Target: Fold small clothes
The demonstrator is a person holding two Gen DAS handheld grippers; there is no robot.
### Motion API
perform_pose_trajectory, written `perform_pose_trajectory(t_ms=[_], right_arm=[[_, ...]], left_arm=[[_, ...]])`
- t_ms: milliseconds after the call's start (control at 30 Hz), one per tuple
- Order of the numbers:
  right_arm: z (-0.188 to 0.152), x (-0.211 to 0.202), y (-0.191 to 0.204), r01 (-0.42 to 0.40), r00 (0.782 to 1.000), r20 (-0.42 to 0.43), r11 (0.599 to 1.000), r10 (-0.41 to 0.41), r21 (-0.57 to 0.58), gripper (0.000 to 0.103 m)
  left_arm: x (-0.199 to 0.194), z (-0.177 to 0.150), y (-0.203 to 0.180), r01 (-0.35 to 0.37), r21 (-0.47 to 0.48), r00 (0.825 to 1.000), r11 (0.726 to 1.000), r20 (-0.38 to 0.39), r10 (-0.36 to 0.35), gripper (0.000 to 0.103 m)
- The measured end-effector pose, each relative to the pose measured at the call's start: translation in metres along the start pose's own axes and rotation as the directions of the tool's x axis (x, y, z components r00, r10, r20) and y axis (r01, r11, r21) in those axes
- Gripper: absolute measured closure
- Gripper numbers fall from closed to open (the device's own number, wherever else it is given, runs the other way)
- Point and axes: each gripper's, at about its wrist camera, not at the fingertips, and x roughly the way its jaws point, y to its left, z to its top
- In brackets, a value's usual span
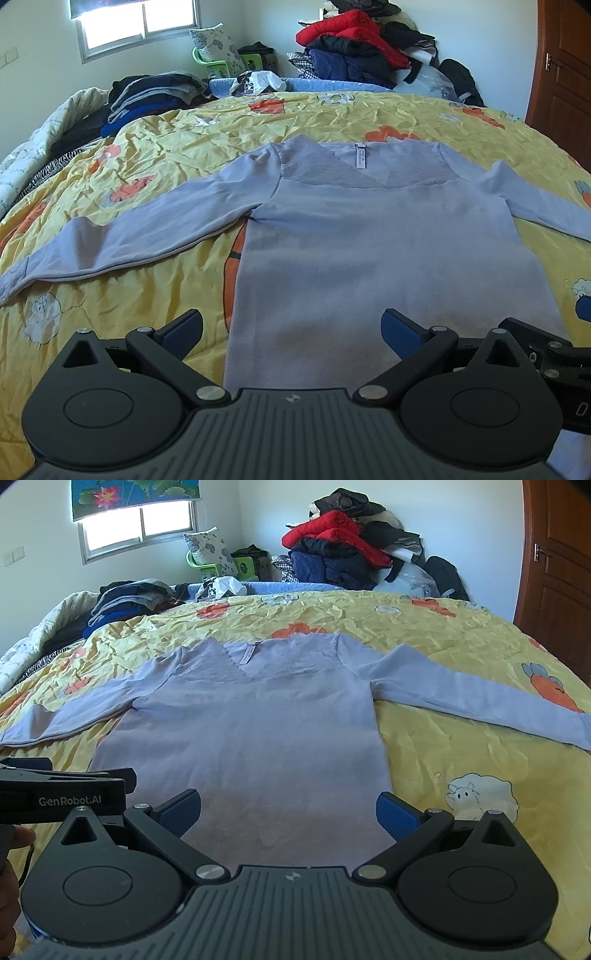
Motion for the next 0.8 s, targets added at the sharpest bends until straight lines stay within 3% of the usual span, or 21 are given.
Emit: perform_pose_trajectory(t_ms=[267, 467, 567, 667, 800], right_arm=[[0.002, 0.008, -0.015, -0.057, 0.998, 0.011, 0.997, 0.056, 0.044, 0.001], [0.006, 0.009, -0.031, -0.125, 0.988, 0.1, 0.991, 0.119, 0.049, 0.001], [0.014, 0.012, -0.052, -0.092, 0.99, 0.113, 0.992, 0.082, 0.084, 0.001], [0.019, 0.015, -0.088, -0.041, 0.992, 0.124, 0.981, 0.018, 0.188, 0.001], [0.012, 0.018, -0.162, 0.005, 0.986, 0.153, 0.922, -0.069, 0.387, 0.003]], left_arm=[[0.006, 0.007, -0.009, 0.0, 0.027, 1.0, 1.0, 0.008, 0.0, 0.0], [0.011, 0.015, -0.019, 0.021, 0.056, 1.0, 0.998, 0.017, -0.022, 0.0], [0.011, 0.019, -0.022, 0.031, 0.054, 0.999, 0.998, 0.038, -0.033, 0.0], [0.013, 0.023, -0.024, 0.037, 0.056, 0.998, 0.998, 0.051, -0.04, 0.0], [0.02, 0.027, -0.026, 0.069, 0.049, 0.997, 0.996, 0.043, -0.071, 0.0]])
